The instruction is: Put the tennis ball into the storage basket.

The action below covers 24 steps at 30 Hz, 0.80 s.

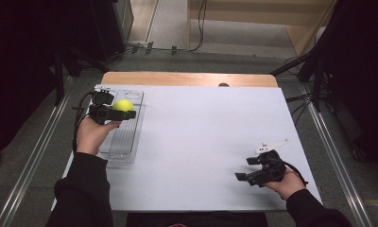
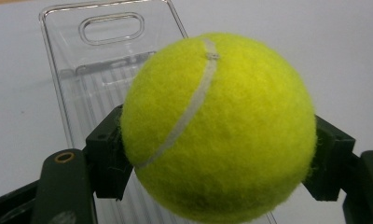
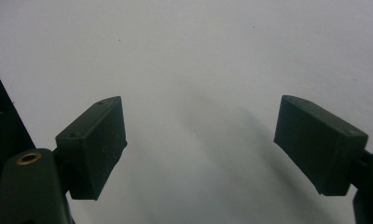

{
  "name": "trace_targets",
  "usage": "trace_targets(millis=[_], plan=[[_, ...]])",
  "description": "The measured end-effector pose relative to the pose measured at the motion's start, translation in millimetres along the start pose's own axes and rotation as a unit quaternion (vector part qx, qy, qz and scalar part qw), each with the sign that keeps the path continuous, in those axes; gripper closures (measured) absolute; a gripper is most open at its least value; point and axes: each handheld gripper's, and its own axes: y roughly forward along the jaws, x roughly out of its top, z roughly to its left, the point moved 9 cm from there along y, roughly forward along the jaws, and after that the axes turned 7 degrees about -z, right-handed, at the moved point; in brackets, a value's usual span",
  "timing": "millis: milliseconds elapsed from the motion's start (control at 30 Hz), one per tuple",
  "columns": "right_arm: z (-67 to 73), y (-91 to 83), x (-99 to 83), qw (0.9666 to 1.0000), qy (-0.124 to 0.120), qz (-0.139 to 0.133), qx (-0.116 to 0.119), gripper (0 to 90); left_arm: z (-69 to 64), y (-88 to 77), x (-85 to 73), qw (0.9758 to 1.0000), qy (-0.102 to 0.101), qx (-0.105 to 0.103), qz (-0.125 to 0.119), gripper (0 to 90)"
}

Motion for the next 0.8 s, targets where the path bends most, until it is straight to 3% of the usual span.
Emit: trace_targets(millis=[800], plan=[[-0.5, 0.4, -0.1, 1.0000, -0.001, 0.000, -0.001, 14.6, 8.9, 15.0, -14.1, 0.9997, -0.011, 0.008, 0.020, 25.4]])
